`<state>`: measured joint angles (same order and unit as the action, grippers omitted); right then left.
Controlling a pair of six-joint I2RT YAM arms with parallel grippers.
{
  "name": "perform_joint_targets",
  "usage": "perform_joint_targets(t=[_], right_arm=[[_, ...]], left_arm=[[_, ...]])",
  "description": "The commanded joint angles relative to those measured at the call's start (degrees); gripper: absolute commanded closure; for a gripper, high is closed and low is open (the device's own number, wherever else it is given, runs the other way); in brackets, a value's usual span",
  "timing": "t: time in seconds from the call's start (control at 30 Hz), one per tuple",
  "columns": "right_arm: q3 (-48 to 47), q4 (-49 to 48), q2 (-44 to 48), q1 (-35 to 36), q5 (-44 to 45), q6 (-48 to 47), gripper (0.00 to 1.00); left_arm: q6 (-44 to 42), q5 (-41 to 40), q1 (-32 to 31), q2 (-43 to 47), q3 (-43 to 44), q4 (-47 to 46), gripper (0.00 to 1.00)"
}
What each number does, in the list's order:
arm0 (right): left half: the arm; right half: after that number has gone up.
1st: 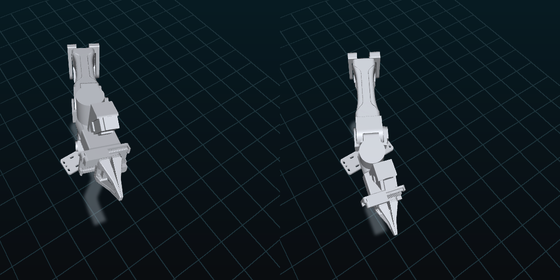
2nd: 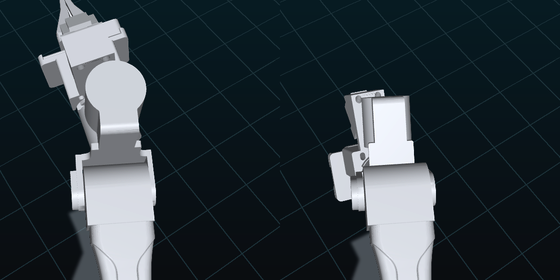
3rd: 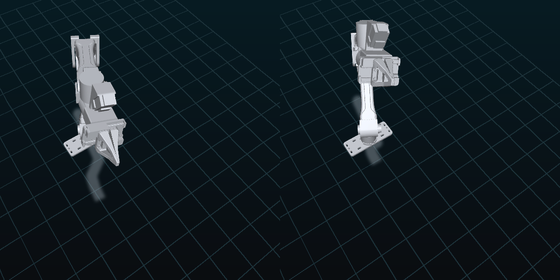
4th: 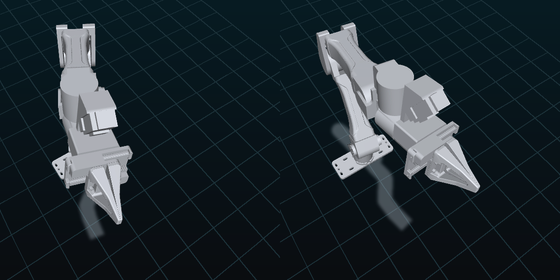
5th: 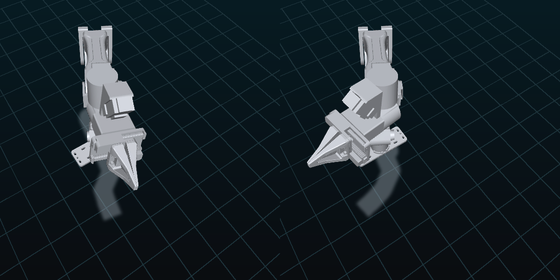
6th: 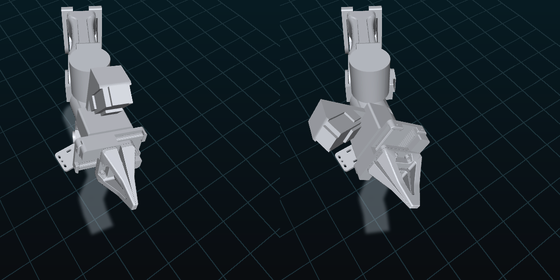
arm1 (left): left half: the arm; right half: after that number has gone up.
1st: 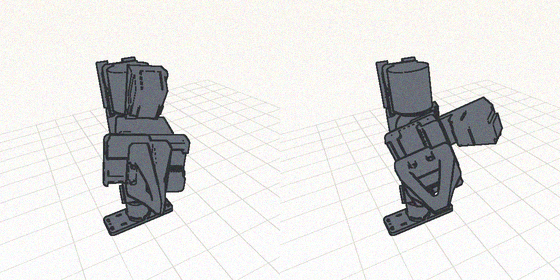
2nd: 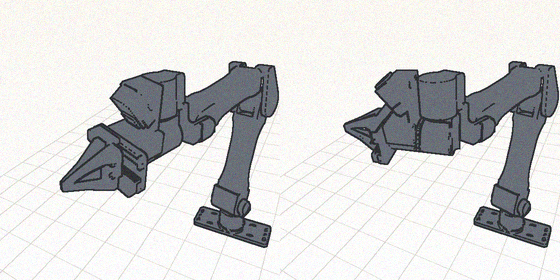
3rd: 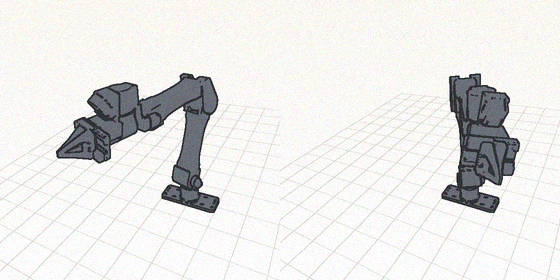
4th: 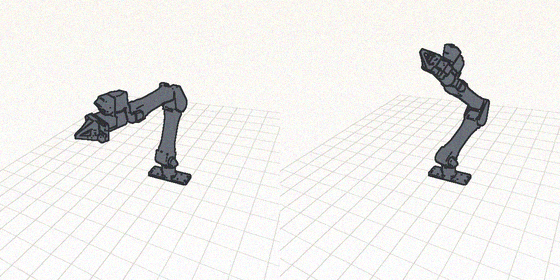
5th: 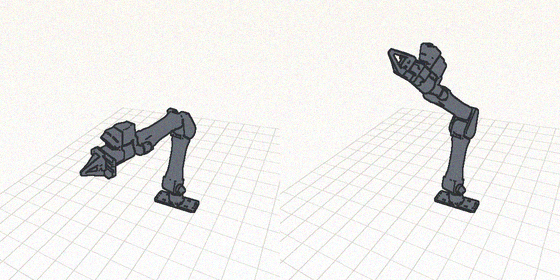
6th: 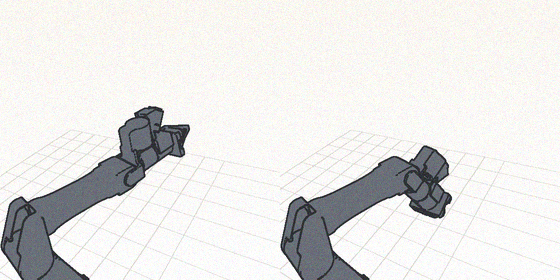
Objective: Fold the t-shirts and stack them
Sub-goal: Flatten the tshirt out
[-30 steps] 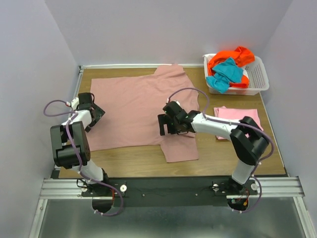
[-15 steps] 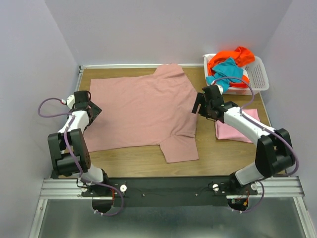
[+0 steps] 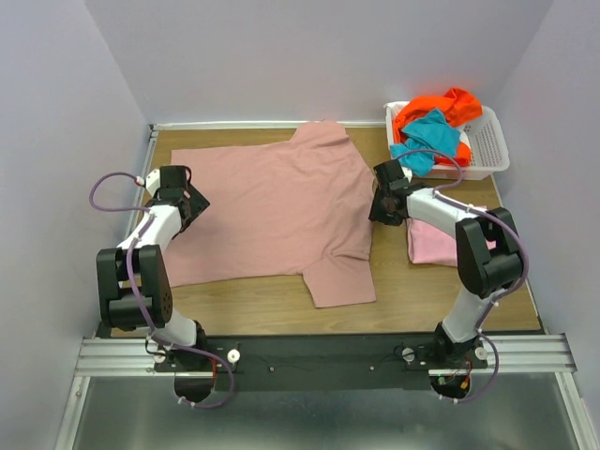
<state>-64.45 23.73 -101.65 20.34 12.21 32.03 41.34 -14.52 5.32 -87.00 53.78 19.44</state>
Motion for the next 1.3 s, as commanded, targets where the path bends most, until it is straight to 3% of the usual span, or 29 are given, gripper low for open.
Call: perform_joint_targets(t=[0.0, 0.33, 0.43, 0.47, 0.53, 0.63, 0.87, 1.17, 1.23, 1.27], right_arm=[[-1.82, -0.17, -0.92, 0.05, -2.98, -1.45, 0.51], [-2.35, -1.75, -6.19, 0.58, -4.04, -1.88, 0.52], [-2.53, -1.75, -8.65, 0.76, -2.54, -1.54, 0.61], [-2.35, -1.67, -8.83, 0.76, -1.67, -0.92, 0.70], [-1.48, -1.58, -8.40, 0.76, -0.87, -0.74, 0.77], [-0.51, -1.23, -5.76, 0.84, 0.09, -1.09, 1.00], [-4.10, 8.16, 0.12, 2.51, 5.80, -0.66, 0.99], [-6.13, 18.02, 0.22, 2.78, 12.31, 3.21, 0.97], [-6.74, 19.50, -1.18, 2.78, 12.05, 3.39, 0.90], [-7.70, 20.39, -1.62, 2.78, 12.31, 4.08, 0.73]], left_arm=[[-0.21, -1.82, -0.40, -1.85, 0.80, 0.33, 0.01], [-0.65, -2.61, -0.49, -3.87, 0.80, -0.72, 0.01], [-1.09, -2.70, -0.49, -5.37, 0.54, -1.42, 0.01], [-1.09, -2.70, -0.49, -5.81, 0.45, -1.60, 0.01], [-1.09, -3.40, -0.49, -7.56, 0.36, -1.86, 0.01], [-0.83, -4.11, -0.31, -9.41, 0.36, -1.95, 0.01], [-0.65, -4.55, -0.40, -10.38, -0.34, -2.65, 0.01], [-1.26, -4.81, -0.49, -9.50, -0.87, -2.65, 0.01], [-1.44, -4.55, -0.40, -8.98, -0.96, -2.57, 0.01], [-1.53, -4.37, -0.40, -8.80, -0.96, -2.65, 0.01]])
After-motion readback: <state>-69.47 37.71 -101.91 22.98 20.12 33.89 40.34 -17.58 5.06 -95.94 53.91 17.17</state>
